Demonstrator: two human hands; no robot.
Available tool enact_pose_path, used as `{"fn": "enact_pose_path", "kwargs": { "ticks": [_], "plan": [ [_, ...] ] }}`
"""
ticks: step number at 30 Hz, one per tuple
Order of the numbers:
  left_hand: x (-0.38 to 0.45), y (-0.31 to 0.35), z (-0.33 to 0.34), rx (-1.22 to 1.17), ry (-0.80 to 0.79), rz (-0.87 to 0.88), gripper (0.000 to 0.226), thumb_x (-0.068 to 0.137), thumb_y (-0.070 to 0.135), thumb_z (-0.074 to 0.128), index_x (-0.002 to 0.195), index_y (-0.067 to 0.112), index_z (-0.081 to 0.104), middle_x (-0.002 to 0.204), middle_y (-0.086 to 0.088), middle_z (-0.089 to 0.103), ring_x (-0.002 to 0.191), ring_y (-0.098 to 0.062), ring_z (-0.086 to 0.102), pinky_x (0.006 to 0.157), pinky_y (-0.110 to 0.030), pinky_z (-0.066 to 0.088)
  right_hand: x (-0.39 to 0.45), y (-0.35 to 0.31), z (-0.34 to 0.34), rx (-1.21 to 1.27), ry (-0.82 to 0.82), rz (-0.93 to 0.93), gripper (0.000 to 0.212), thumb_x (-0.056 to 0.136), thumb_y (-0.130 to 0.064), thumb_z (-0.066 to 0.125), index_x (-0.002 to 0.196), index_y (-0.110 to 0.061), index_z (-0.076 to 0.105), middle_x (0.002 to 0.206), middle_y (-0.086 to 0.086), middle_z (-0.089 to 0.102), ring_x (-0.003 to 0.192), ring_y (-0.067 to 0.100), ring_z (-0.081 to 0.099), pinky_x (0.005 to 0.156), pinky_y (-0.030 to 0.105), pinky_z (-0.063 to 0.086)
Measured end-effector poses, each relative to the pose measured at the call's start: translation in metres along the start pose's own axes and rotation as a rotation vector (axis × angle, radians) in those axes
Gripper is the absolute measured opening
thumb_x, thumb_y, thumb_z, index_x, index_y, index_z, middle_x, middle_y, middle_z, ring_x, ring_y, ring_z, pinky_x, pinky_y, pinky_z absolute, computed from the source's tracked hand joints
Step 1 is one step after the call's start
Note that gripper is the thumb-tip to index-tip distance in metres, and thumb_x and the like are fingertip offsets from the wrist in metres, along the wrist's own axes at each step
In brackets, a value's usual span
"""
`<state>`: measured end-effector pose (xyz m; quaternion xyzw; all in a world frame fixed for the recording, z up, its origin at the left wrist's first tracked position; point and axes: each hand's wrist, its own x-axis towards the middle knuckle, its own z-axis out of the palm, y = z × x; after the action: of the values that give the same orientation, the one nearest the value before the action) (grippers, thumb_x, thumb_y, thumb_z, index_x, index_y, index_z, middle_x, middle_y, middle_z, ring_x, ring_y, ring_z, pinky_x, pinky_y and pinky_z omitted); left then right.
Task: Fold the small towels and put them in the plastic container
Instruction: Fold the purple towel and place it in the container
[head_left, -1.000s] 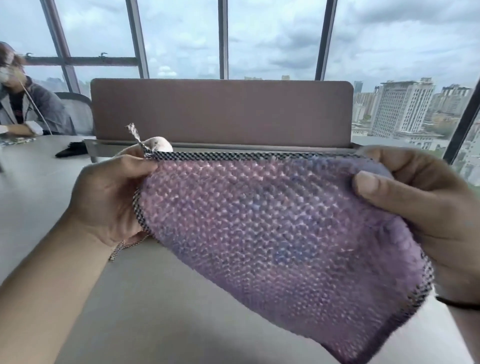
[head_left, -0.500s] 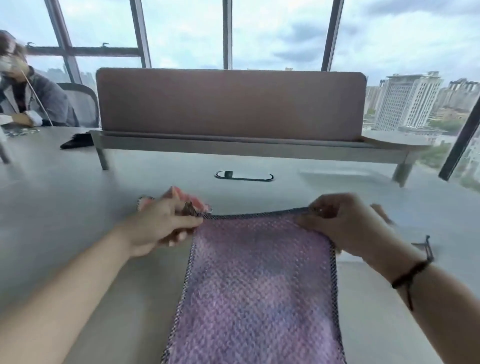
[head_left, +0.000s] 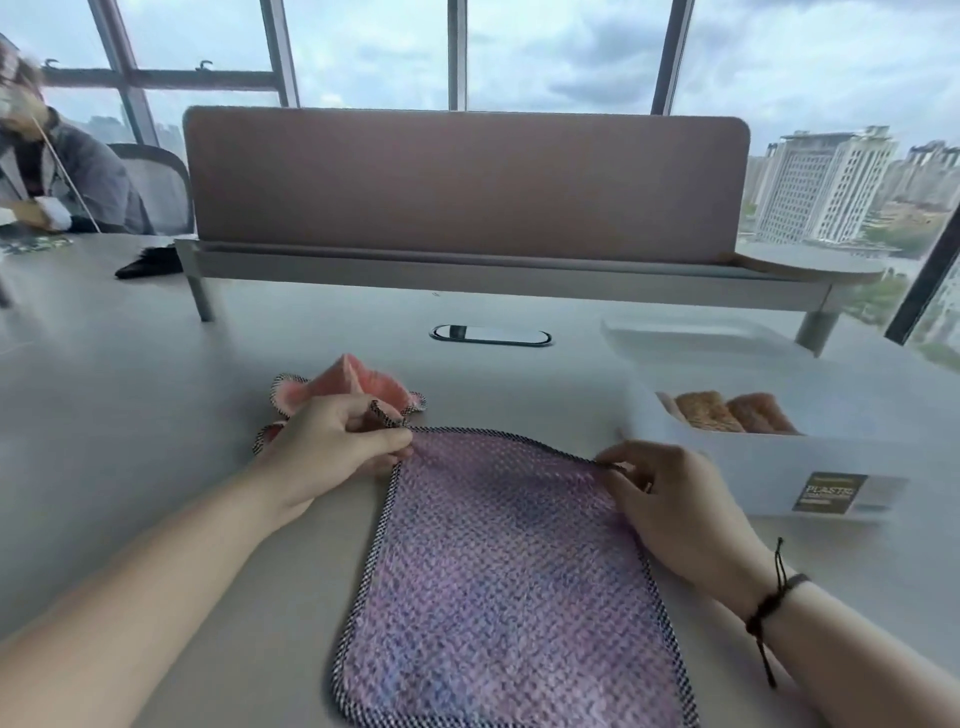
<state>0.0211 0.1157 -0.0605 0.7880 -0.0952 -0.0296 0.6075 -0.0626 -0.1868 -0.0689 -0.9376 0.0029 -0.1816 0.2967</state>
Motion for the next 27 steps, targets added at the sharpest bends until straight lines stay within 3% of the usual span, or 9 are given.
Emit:
{"fn": "enact_pose_path", "kwargs": {
  "ticks": [3, 5, 7, 9, 12, 14, 19, 23, 27],
  "plan": [
    [-0.007, -0.001, -0.002, 0.111, -0.019, 0.085, 0.004, 0.076, 0.021, 0.081, 0.079, 0.020, 0.079, 0.089, -0.010, 0.076, 0.086, -0.019, 0.067, 0.088, -0.032, 0.051, -0.008, 0.012, -0.008, 0.118, -0.006, 0.008, 0.014, 0.087, -0.024, 0.070, 0.083, -0.036, 0.074, 0.071, -0.019, 0.071, 0.055, 0.001, 0.059, 0.052, 0.010, 0.041],
    [-0.009, -0.002, -0.002, 0.185, -0.032, 0.112, 0.014, 0.069, 0.032, 0.082, 0.077, 0.021, 0.080, 0.093, -0.004, 0.077, 0.093, -0.015, 0.068, 0.090, -0.026, 0.047, -0.012, 0.015, -0.014, 0.151, -0.040, 0.002, 0.008, 0.084, -0.031, 0.073, 0.081, -0.038, 0.075, 0.078, -0.023, 0.072, 0.054, 0.006, 0.059, 0.053, 0.012, 0.042],
    [-0.011, -0.001, -0.001, 0.198, -0.060, 0.105, 0.010, 0.068, 0.029, 0.082, 0.072, 0.020, 0.079, 0.093, 0.003, 0.078, 0.096, -0.009, 0.070, 0.086, -0.014, 0.045, -0.014, 0.016, -0.018, 0.226, -0.072, 0.006, 0.004, 0.082, -0.039, 0.074, 0.078, -0.038, 0.076, 0.076, -0.018, 0.073, 0.051, 0.009, 0.056, 0.053, 0.018, 0.043],
    [-0.011, -0.001, 0.000, 0.244, -0.076, 0.102, 0.008, 0.071, 0.022, 0.084, 0.065, 0.022, 0.079, 0.090, 0.009, 0.078, 0.096, -0.005, 0.070, 0.081, -0.004, 0.043, -0.014, 0.016, -0.019, 0.266, -0.079, 0.002, 0.016, 0.083, -0.042, 0.071, 0.072, -0.033, 0.077, 0.063, -0.011, 0.070, 0.047, 0.004, 0.048, 0.050, 0.019, 0.037],
    [-0.009, -0.001, -0.003, 0.300, -0.091, 0.101, 0.008, 0.069, 0.026, 0.084, 0.063, 0.028, 0.079, 0.087, 0.006, 0.079, 0.102, 0.006, 0.066, 0.090, -0.011, 0.039, -0.013, 0.016, -0.020, 0.254, -0.095, 0.013, 0.019, 0.083, -0.038, 0.074, 0.066, -0.030, 0.076, 0.057, -0.007, 0.068, 0.046, 0.001, 0.047, 0.049, 0.018, 0.036],
    [-0.009, 0.000, -0.003, 0.321, -0.093, 0.106, 0.012, 0.071, 0.023, 0.085, 0.063, 0.030, 0.079, 0.086, 0.001, 0.079, 0.099, 0.012, 0.064, 0.089, -0.009, 0.038, -0.013, 0.015, -0.020, 0.236, -0.111, 0.016, 0.015, 0.079, -0.034, 0.078, 0.065, -0.030, 0.076, 0.058, -0.010, 0.068, 0.046, -0.001, 0.050, 0.048, 0.013, 0.037],
    [-0.007, -0.001, -0.001, 0.467, -0.074, 0.161, 0.014, 0.070, 0.021, 0.088, 0.062, 0.028, 0.079, 0.080, 0.011, 0.078, 0.072, 0.008, 0.065, 0.066, 0.001, 0.039, -0.017, 0.010, -0.022, 0.155, -0.145, -0.057, 0.013, 0.076, -0.025, 0.083, 0.064, -0.027, 0.076, 0.051, -0.016, 0.063, 0.043, 0.001, 0.049, 0.045, 0.009, 0.033],
    [-0.008, -0.001, 0.000, 0.539, -0.077, 0.188, 0.015, 0.068, 0.019, 0.091, 0.066, 0.028, 0.080, 0.079, 0.018, 0.076, 0.079, 0.000, 0.069, 0.068, -0.002, 0.044, -0.019, 0.009, -0.022, 0.106, -0.204, -0.091, 0.011, 0.076, -0.028, 0.082, 0.066, -0.027, 0.077, 0.049, -0.018, 0.061, 0.043, 0.001, 0.047, 0.044, 0.009, 0.032],
    [-0.010, -0.001, 0.001, 0.588, -0.068, 0.213, 0.015, 0.070, 0.015, 0.089, 0.070, 0.026, 0.079, 0.075, 0.021, 0.074, 0.075, -0.004, 0.069, 0.066, -0.004, 0.046, -0.018, 0.010, -0.021, 0.039, -0.260, -0.103, 0.006, 0.077, -0.033, 0.081, 0.071, -0.032, 0.078, 0.063, -0.015, 0.070, 0.054, 0.002, 0.058, 0.049, 0.014, 0.042]
  ]
}}
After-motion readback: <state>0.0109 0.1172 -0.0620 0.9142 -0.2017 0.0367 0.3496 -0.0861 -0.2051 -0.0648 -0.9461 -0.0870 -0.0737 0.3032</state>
